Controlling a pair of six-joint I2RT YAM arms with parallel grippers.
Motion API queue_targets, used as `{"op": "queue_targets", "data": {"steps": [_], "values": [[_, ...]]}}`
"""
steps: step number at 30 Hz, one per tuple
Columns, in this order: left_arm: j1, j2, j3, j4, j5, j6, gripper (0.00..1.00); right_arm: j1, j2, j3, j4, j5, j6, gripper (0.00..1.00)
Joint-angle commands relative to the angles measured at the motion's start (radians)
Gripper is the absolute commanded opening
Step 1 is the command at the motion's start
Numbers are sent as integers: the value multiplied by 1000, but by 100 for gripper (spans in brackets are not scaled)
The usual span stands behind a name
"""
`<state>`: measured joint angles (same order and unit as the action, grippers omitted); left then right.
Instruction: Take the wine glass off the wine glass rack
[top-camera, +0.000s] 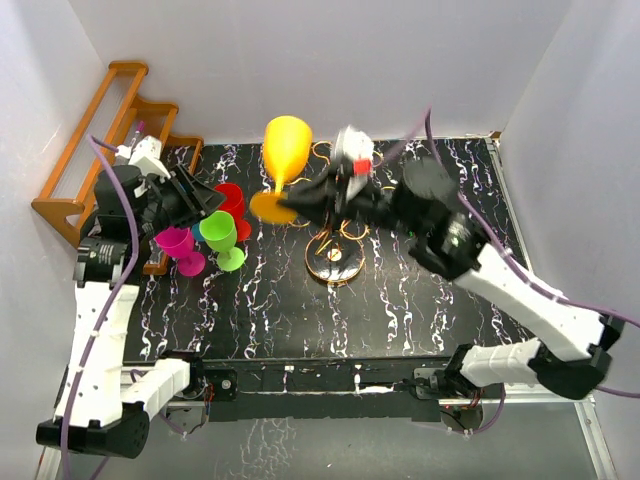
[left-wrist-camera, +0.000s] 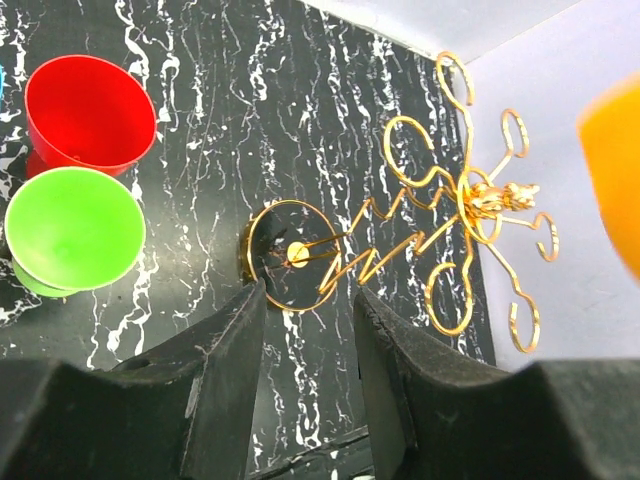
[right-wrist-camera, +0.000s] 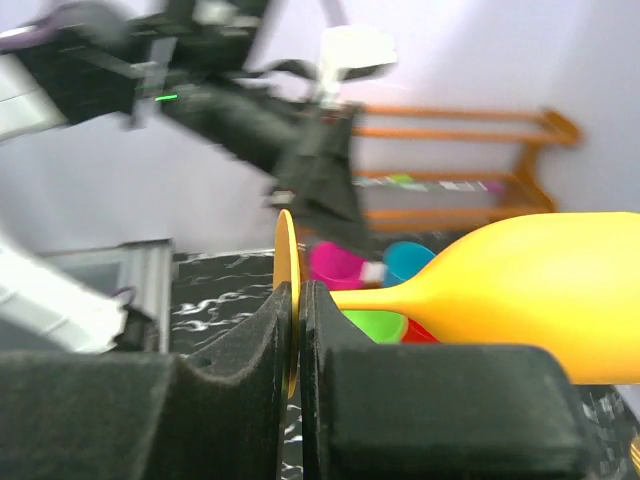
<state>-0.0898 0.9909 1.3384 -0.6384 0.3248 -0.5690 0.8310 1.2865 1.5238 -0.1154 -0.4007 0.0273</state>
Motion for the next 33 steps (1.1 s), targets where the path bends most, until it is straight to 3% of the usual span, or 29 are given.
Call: {"op": "queue_targets", "data": {"steps": [1,4,9,16,21,26,33], "values": [[1,-78,78,-101,18,-26,40,211,-156,-93,35,140,-327,8],[-7,-115,100,-174,-6,-42,40,369,-206,-149,-46,209,-448,8],[-7,-196,69,-258,12,-104,41,656,-256,-323,-140,493,-701,8],[-7,-224,79,-383,159,-127,45,910,-286,-639,-52,841,-956,8],[-7,-237,34,-419,274,-123,48,1024,-267,-831,134,993,-1177,8],[-8,-255,-59,-438,328,-94,49,1060,-228,-971,323,1038,-1374,8],[-7,-289,-152,-409,348,-102,49,1084,-149,-1027,460,1035,-1471,8]]}}
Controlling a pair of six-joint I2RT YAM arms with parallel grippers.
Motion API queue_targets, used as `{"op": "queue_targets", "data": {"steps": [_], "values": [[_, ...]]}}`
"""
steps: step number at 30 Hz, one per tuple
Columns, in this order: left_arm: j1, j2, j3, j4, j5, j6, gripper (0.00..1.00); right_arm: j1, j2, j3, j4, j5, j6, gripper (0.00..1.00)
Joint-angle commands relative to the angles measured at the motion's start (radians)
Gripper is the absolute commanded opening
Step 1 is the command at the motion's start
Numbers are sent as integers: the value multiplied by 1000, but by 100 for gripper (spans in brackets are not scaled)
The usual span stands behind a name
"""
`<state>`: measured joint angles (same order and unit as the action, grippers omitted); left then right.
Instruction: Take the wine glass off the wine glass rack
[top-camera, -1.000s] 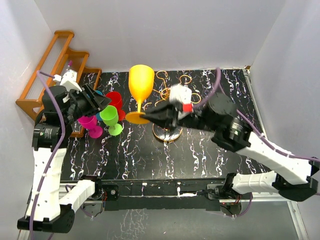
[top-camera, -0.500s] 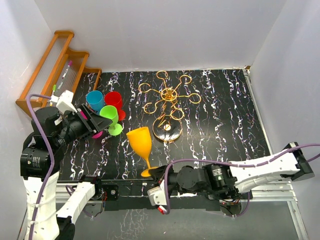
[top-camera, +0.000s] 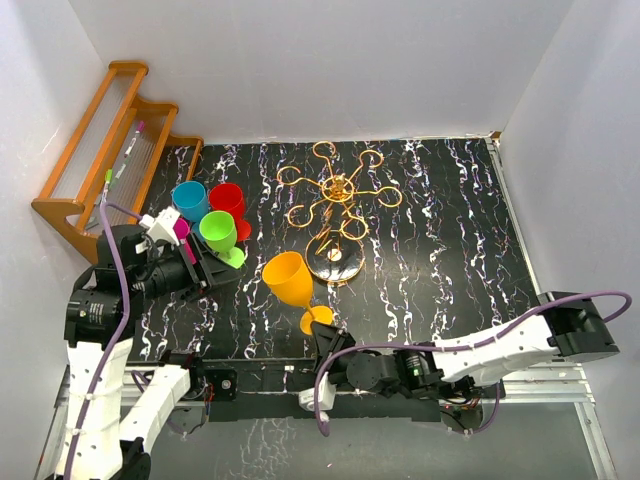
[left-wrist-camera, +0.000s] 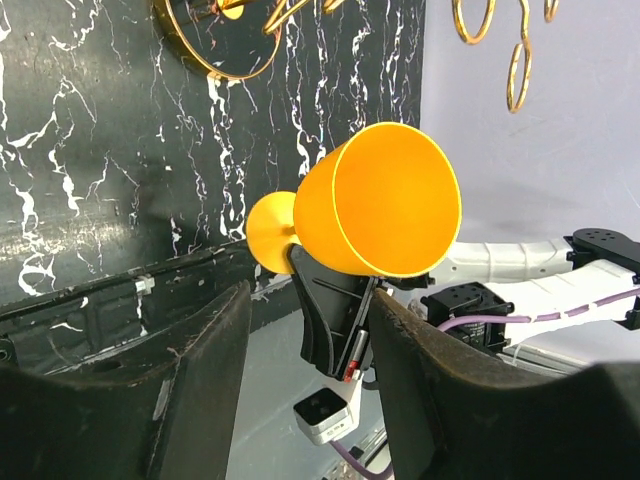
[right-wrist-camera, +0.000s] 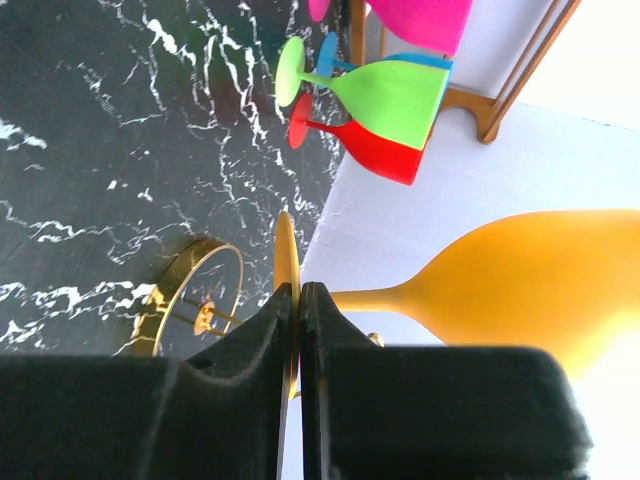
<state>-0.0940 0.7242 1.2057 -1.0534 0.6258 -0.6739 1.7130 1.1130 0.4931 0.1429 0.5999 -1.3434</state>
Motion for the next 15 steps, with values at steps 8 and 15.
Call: {"op": "queue_targets", "data": {"steps": [8,15], "values": [[-3,-32,-55,11,39,2,50,226,139,-8,368,27,-207,8],[-4,-42,-64,-13,18,18,50,238,209,9,420,28,-260,8]]}}
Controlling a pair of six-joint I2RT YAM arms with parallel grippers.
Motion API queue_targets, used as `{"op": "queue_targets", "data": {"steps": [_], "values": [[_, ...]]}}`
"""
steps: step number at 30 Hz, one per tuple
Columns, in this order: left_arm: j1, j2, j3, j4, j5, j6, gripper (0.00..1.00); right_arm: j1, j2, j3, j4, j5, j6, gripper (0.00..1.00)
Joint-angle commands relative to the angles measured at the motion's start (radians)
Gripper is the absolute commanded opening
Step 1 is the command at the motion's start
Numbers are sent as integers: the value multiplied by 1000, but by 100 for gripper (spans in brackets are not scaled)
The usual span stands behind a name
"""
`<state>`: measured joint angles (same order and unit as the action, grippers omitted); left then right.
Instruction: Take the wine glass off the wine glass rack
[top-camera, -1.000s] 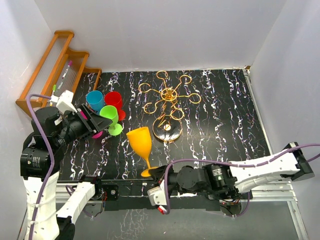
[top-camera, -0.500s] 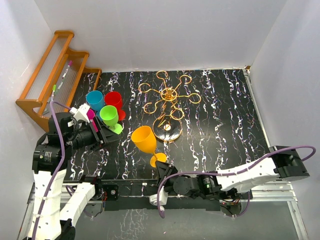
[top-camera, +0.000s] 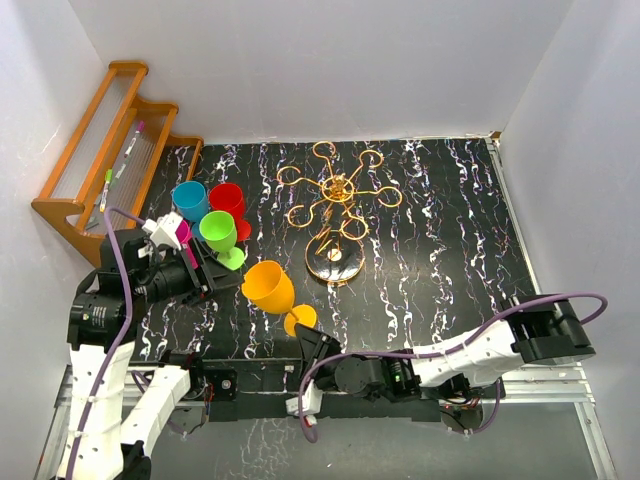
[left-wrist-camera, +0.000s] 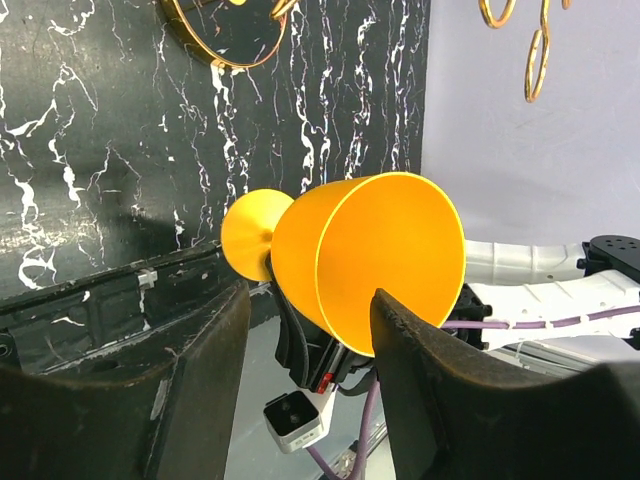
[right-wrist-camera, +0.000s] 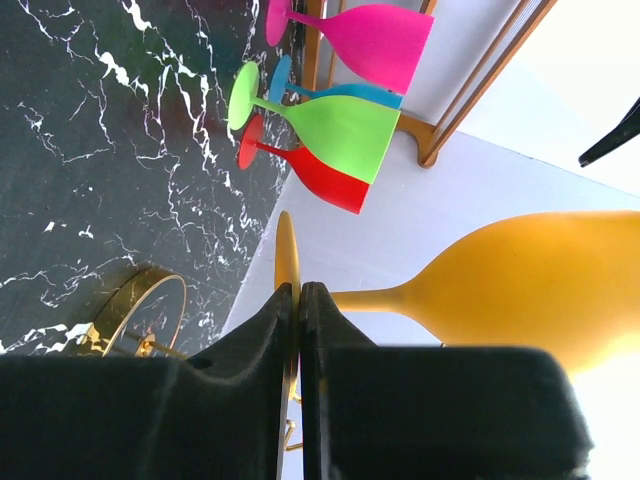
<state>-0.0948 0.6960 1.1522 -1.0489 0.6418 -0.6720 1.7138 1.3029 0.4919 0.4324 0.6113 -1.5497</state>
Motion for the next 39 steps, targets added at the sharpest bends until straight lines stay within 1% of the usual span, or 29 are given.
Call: {"op": "queue_targets", "data": {"steps": [1,14,16,18,19,21,22,23,24,25,27,28,29,31,35,38,39], "values": [[-3,-15,-16,-19,0,18,50,237,27,16,134,15,-59,8],[-3,-22,-54,-56,-65,50,50,251,119,95,241,-18,-170,8],[-4,-23,-61,-62,-76,57,49,255,135,115,258,-18,-185,8],[-3,-24,-63,-69,-92,67,40,259,147,127,272,-14,-187,8],[-3,-23,-64,-70,-96,69,32,259,149,129,279,-12,-187,8],[-5,-23,-66,-73,-102,78,8,260,151,127,290,-9,-181,8],[-5,-21,-65,-76,-110,80,0,260,152,126,290,-2,-174,9],[-5,-19,-57,-80,-123,83,0,262,153,124,291,9,-164,11],[-5,-13,-45,-86,-143,88,0,262,154,122,293,28,-149,17],[-5,-6,-27,-94,-166,94,0,263,157,120,292,53,-128,26],[-5,16,24,-119,-249,111,0,265,162,115,286,123,-60,48],[-6,30,62,-140,-299,124,0,265,165,112,271,157,-13,55],[-8,49,80,-153,-358,133,0,265,164,108,237,191,47,60],[-12,92,140,-165,-472,149,0,268,151,92,122,231,168,65],[-11,167,180,-131,-609,178,0,282,125,99,-92,280,436,66],[-11,223,168,-92,-721,205,0,287,96,156,-282,305,689,65],[-12,240,158,-76,-760,212,0,287,82,177,-333,311,806,65]]}}
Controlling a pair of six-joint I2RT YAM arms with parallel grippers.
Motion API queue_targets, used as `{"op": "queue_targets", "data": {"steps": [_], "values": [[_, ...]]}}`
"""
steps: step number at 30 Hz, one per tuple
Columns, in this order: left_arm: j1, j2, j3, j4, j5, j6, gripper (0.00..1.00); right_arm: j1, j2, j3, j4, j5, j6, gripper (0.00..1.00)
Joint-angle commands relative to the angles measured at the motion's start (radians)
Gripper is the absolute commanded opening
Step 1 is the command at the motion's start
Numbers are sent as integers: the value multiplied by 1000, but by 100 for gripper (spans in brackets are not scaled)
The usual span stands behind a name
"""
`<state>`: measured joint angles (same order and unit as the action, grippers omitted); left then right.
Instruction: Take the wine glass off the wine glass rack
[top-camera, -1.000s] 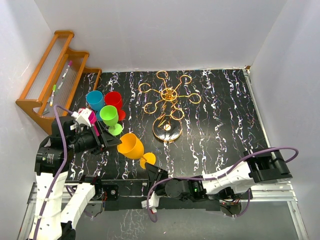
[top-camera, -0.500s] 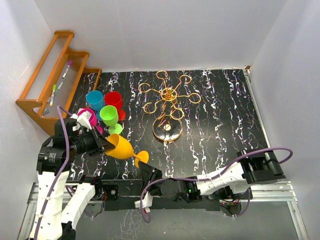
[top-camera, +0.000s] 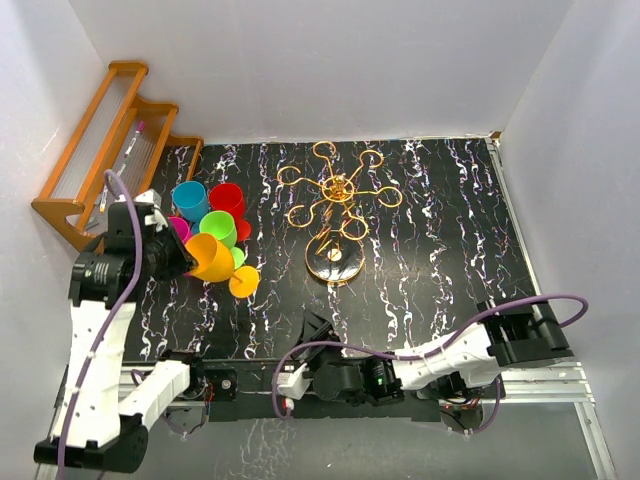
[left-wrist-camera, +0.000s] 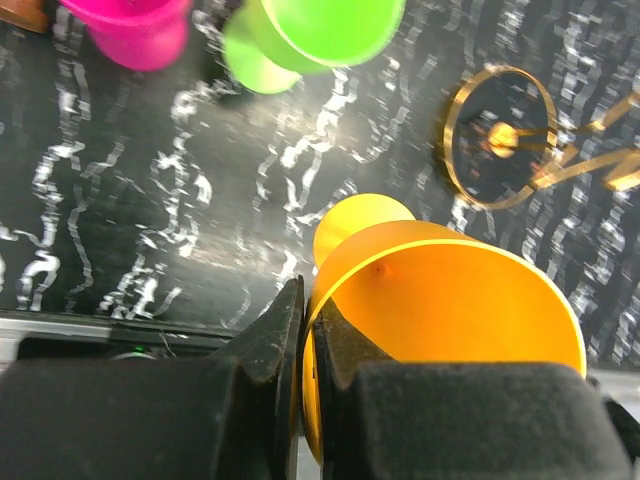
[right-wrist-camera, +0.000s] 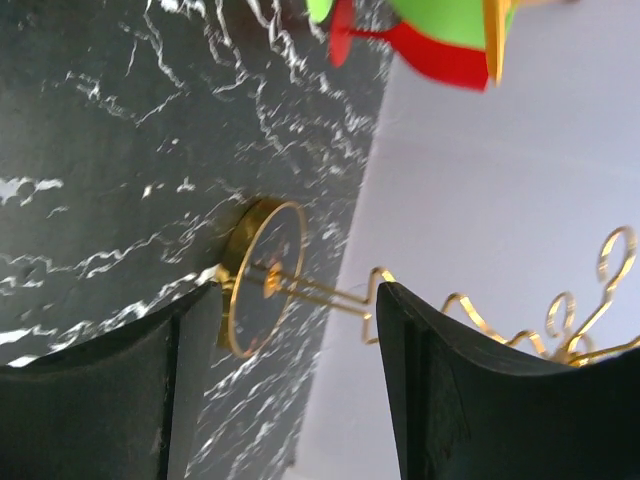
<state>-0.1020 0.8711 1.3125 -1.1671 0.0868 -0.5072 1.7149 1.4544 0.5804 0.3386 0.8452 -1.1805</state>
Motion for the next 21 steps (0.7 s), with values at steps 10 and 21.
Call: {"op": "queue_targets", "data": {"steps": [10,21], "values": [[-4,131,-204,216,-392,61,0,258,-174,232,-668,110,1143,65],[-4,154,-289,342,-513,69,0,215,-254,210,-750,109,1389,65]]}}
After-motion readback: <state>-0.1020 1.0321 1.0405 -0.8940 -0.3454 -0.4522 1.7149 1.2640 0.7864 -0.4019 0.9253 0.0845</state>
